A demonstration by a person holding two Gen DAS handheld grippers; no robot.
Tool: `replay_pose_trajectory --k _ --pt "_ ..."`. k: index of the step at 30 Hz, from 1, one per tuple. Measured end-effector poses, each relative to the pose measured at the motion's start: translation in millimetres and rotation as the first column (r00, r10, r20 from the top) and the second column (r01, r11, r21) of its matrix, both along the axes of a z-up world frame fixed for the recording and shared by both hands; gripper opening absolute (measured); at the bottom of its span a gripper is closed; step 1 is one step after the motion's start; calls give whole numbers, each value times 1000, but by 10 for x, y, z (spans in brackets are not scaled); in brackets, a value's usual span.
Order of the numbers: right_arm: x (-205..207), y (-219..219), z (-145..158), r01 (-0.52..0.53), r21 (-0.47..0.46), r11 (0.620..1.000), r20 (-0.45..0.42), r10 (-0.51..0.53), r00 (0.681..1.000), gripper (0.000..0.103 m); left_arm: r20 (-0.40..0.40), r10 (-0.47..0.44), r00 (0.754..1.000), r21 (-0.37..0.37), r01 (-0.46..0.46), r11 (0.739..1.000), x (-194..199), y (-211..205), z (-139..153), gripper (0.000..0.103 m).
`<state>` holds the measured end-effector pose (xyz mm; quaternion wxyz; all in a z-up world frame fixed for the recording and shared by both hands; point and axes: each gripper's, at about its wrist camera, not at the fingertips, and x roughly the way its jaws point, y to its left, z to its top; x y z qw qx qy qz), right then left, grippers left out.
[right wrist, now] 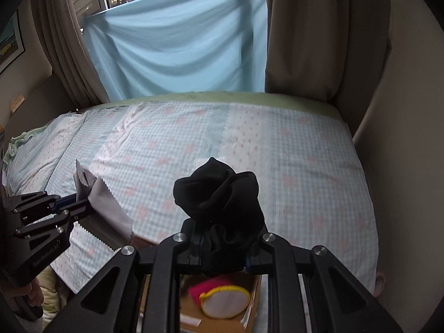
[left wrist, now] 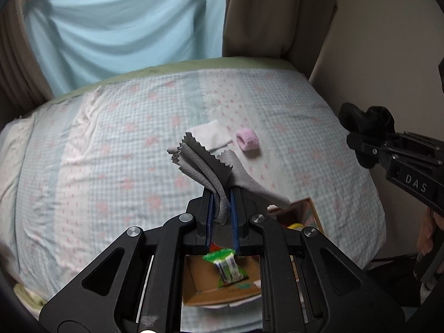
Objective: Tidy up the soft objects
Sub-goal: 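Carry grey cloth and black scrunchie over the box and release both inside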
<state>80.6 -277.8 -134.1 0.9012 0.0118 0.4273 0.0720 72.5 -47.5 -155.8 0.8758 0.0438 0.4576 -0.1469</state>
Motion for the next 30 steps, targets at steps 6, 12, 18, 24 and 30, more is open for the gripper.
replay_pose_trajectory --k 6,12,18,24,30 --pt "-460 170 -180 44 0 999 -42 -44 998 18 -56 -16 998 3 16 1000 -340 148 -234 9" --pt "-689 342 -350 56 -2 998 -80 -56 995 18 -83 -39 996 7 40 999 -487 264 -425 9" --pt "-774 476 -513 59 2 998 -120 -58 991 18 -122 -62 991 36 67 997 -551 301 -736 9" --pt "-818 546 -905 50 37 998 -220 -41 975 18 -191 -50 980 43 59 997 -542 332 -1117 9" --pt "-732 590 -1352 20 73 997 -321 5 947 18 -307 -43 951 55 63 997 -459 246 -1582 9"
